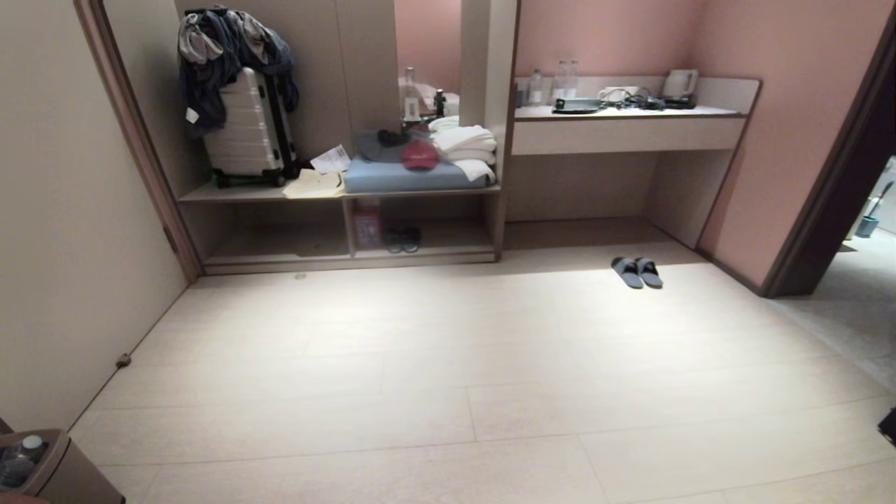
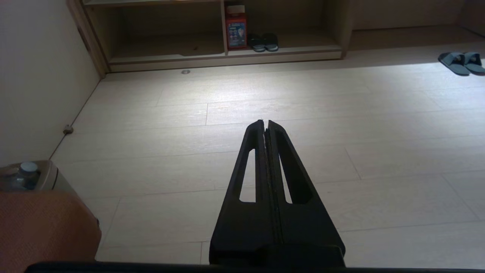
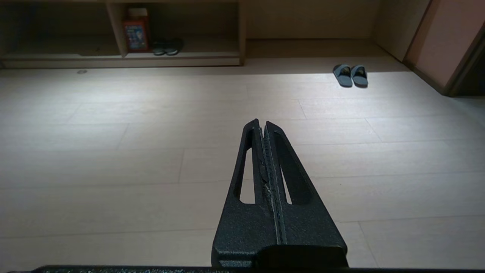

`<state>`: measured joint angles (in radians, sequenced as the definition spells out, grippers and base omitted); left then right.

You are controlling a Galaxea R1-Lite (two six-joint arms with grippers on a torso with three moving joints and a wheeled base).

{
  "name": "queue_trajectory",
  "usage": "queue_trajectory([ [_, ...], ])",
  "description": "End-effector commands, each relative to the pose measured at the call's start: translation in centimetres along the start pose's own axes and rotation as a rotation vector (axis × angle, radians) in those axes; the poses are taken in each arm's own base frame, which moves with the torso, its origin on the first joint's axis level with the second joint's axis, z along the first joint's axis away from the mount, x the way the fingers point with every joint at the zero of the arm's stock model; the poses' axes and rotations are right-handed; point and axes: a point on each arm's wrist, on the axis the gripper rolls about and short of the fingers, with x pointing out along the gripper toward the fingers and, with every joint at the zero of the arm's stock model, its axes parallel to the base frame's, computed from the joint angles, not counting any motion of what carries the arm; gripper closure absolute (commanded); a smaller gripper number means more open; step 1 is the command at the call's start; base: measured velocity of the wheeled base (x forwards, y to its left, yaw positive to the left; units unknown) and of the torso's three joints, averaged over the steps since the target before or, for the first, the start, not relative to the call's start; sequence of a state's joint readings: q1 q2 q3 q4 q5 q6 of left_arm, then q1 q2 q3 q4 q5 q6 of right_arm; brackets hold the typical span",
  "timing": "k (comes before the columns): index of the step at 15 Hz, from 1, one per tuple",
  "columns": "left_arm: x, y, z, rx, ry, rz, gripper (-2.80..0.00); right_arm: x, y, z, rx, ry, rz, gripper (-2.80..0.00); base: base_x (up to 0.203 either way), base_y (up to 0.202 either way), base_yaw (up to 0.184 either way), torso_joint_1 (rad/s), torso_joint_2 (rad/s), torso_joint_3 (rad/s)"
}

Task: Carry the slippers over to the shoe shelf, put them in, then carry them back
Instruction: Pick up the slippers on the floor

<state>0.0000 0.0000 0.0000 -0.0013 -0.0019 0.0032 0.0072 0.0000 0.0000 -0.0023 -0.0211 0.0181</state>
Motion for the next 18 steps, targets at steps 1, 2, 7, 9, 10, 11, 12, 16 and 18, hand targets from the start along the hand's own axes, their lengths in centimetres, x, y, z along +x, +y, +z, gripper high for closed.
queue_trajectory([
  [1, 0.00, 0.00, 0.00, 0.000, 0.000, 0.001, 0.00, 0.00, 0.00, -0.04, 0.000, -0.001, 0.000, 0.00, 0.165, 0.000, -0.003, 0.000, 0.00, 0.003],
  [2, 0.00, 0.00, 0.00, 0.000, 0.000, 0.000, 0.00, -0.01, 0.00, 0.00, 0.000, -0.002, 0.000, 0.00, 0.198, 0.000, 0.001, 0.007, 0.00, 0.002],
  [7, 0.00, 0.00, 0.00, 0.000, 0.000, 0.000, 0.00, 0.00, 0.00, -0.05, 0.000, 0.001, 0.000, 0.00, 0.197, 0.000, 0.000, 0.005, 0.00, 0.002],
  [9, 0.00, 0.00, 0.00, 0.000, 0.000, 0.000, 0.00, 0.00, 0.00, -0.03, 0.000, -0.001, 0.000, 0.00, 0.199, 0.000, 0.002, 0.000, 0.01, 0.004],
  [10, 0.00, 0.00, 0.00, 0.001, 0.000, 0.000, 0.00, 0.00, 0.00, -0.04, 0.000, -0.001, 0.000, 0.00, 0.198, 0.000, 0.001, 0.000, 0.00, 0.000],
  [11, 0.00, 0.00, 0.00, 0.000, 0.000, 0.000, 0.00, -0.01, 0.00, 0.00, 0.000, -0.002, 0.000, 0.00, 0.199, 0.000, -0.001, 0.000, 0.00, 0.008],
  [12, 0.00, 0.00, 0.00, 0.001, 0.000, 0.001, 0.00, 0.00, 0.00, -0.05, 0.000, 0.001, 0.000, 0.00, 0.198, 0.000, 0.000, 0.001, 0.00, 0.003],
  [16, 0.00, 0.00, 0.00, 0.001, 0.000, 0.001, 0.00, -0.01, 0.00, 0.00, 0.000, -0.002, -0.001, 0.00, 0.195, 0.000, -0.001, 0.002, 0.00, 0.000],
  [18, 0.00, 0.00, 0.00, 0.000, 0.000, 0.001, 0.00, 0.00, 0.00, -0.03, 0.000, -0.001, 0.000, 0.00, 0.194, 0.000, 0.001, 0.002, 0.00, 0.003],
])
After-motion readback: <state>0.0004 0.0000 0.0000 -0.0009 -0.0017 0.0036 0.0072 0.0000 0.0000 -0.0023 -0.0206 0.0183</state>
